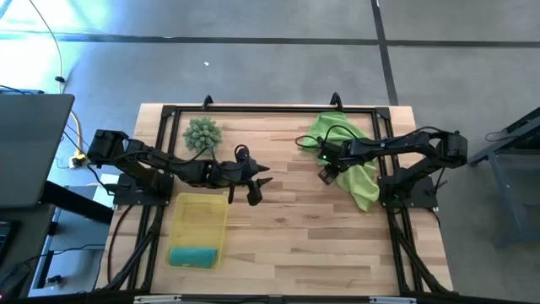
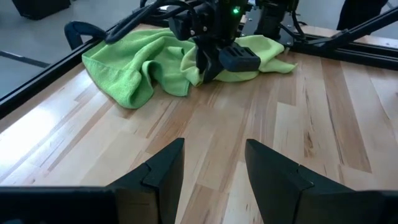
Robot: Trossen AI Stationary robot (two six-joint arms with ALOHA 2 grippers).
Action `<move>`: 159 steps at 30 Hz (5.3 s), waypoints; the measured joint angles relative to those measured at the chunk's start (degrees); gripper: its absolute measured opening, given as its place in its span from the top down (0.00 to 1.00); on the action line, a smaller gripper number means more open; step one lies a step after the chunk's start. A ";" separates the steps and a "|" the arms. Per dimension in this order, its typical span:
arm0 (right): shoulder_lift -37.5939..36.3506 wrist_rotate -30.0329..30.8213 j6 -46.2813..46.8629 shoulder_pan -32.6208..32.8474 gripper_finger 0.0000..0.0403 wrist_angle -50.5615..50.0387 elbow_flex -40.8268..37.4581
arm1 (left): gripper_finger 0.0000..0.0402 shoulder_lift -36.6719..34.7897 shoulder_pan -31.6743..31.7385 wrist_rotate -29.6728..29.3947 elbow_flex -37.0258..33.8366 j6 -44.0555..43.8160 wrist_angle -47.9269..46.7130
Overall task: Roll microfiber towels into tight, uniform cylinder then place into a basket
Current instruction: Fold the light green towel
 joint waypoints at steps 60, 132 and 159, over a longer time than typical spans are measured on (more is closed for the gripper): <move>-0.76 -5.18 -1.59 17.11 1.00 -5.31 28.87 | 0.61 0.00 -0.07 3.61 -0.02 14.63 9.25; -0.72 -15.70 -9.09 17.33 1.00 -1.06 41.00 | 0.78 15.87 -1.01 -12.81 0.00 21.64 28.20; -0.87 -14.82 -12.39 24.40 1.00 -2.08 46.03 | 0.98 15.85 -3.84 -6.25 0.00 17.57 21.74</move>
